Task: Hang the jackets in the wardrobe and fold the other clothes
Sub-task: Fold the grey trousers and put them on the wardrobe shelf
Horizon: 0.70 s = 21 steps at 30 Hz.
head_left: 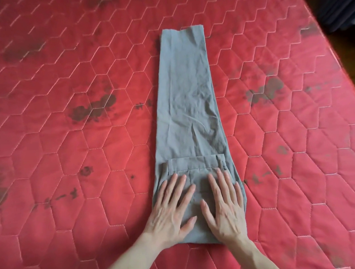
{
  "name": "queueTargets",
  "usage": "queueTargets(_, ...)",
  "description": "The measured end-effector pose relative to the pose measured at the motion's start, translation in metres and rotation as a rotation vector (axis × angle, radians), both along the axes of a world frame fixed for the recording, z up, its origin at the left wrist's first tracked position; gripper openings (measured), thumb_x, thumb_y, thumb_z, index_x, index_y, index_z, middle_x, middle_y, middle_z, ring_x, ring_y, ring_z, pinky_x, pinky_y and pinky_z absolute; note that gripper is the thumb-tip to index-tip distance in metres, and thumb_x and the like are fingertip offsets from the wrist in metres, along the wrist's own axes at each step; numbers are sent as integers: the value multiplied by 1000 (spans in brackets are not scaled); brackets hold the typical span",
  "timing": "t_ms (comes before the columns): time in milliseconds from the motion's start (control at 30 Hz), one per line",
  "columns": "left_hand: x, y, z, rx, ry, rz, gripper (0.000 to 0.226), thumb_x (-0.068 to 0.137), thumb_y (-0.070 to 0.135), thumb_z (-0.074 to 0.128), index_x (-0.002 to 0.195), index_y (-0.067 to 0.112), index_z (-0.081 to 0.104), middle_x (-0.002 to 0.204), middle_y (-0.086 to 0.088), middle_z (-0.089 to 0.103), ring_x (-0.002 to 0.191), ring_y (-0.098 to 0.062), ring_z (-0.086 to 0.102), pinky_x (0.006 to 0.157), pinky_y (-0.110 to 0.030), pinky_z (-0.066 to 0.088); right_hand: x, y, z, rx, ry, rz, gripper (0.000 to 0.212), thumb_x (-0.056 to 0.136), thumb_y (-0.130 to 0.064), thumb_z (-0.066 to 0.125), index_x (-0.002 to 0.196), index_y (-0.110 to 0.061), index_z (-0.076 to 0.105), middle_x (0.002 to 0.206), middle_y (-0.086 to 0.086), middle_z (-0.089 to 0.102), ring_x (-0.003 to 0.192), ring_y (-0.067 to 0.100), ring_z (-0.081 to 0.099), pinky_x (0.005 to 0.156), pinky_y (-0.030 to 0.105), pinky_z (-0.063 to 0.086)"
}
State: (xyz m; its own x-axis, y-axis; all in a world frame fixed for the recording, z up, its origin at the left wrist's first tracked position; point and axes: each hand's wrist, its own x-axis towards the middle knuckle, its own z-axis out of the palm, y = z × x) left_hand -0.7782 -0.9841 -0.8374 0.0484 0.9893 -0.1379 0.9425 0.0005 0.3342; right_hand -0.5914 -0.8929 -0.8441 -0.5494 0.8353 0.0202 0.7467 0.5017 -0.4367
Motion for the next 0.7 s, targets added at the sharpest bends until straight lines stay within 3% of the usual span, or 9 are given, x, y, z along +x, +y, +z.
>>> queueTargets(200, -18, -31, 8, -52, 122, -246, 107, 85, 73, 55, 165, 11, 21, 173, -17, 9, 160, -35, 10, 125, -55, 16, 44, -11, 2, 19, -70, 384, 92, 93, -69, 58, 164, -18, 28, 173, 8, 17, 160, 30, 15, 124, 52, 23)
queueTargets(400, -18, -45, 11, -145, 185, -205, 111, 72, 45, 75, 163, 7, 25, 171, -21, 16, 158, -40, 17, 122, -53, 22, 71, 1, 8, 149, -225, 613, 99, 86, -55, 65, 165, -12, 23, 171, 19, 16, 159, 37, 15, 123, 49, 26)
queueTargets(467, -10, -40, 17, -182, 189, -153, 108, 66, 24, 81, 161, 5, 31, 167, -24, 25, 155, -42, 25, 123, -54, 28, 71, 4, 8, 180, -237, 645, 98, 83, -47, 66, 164, -10, 25, 170, 22, 19, 158, 40, 18, 122, 50, 27)
queueTargets(567, 5, -33, 31, -259, 195, -82, 107, 53, -2, 75, 153, 1, 38, 158, -30, 39, 145, -48, 41, 111, -57, 46, 69, 2, 12, 166, -281, 644, 105, 71, -37, 65, 164, -8, 25, 169, 23, 20, 156, 41, 22, 124, 50, 28)
queueTargets(700, 8, -20, 47, -297, 164, -52, 95, 47, -5, 58, 140, 6, 44, 142, -26, 60, 127, -42, 63, 96, -48, 59, 63, -8, 20, 72, -267, 540, 87, 78, -15, 57, 161, -6, 32, 165, 21, 33, 152, 38, 33, 115, 49, 45)
